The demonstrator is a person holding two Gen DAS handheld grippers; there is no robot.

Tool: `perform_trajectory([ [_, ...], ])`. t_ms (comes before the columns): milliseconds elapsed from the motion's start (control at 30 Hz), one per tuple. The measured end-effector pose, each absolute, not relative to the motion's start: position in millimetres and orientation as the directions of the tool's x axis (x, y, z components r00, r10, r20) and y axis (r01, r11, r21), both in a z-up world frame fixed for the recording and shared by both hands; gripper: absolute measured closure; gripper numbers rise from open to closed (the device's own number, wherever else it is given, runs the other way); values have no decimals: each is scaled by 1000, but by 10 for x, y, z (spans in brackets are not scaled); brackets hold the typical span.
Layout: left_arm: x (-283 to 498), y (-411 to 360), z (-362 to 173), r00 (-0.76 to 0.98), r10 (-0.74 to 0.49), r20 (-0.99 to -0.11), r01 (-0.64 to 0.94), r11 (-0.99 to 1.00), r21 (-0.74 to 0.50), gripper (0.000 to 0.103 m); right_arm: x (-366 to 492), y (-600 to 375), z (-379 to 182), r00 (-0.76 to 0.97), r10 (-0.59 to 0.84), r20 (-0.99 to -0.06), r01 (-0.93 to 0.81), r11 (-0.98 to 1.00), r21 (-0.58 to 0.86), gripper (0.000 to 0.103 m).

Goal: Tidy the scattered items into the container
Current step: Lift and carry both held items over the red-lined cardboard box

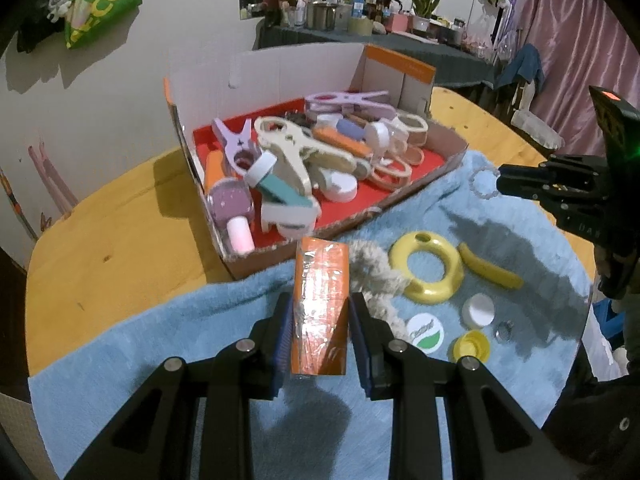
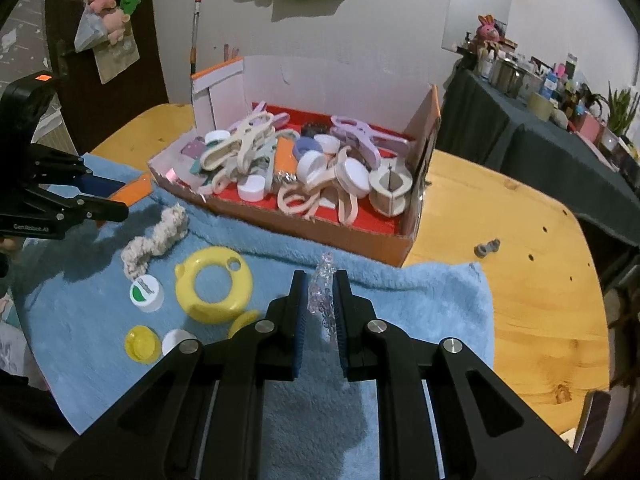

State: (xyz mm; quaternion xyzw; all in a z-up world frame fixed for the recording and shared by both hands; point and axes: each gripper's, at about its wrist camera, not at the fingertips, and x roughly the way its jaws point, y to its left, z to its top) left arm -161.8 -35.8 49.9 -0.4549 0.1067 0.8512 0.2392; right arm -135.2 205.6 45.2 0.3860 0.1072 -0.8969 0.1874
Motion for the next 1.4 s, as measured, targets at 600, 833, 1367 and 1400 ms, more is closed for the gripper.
perform_trajectory([
  [600, -1927, -68, 998, -569, 312, -761, -478, -878, -3, 73, -1651, 1733, 982, -672, -317, -669, 479, -875, -67, 91],
  [833, -2254, 10, 1085, -588, 317, -744, -450, -893, -24, 73, -1970, 1608, 1046, -669, -331, -665, 486, -872, -55, 91],
  [1367, -2818, 178, 951, -680, 185, -710, -254, -967, -9, 73, -2682, 1439, 777, -634, -325, -702, 390, -918, 72, 91],
  [1400, -2823, 193, 935, -677, 189, -711, -254, -967, -16, 73, -2696, 1431, 762, -634, -319, -705, 386, -920, 70, 91],
])
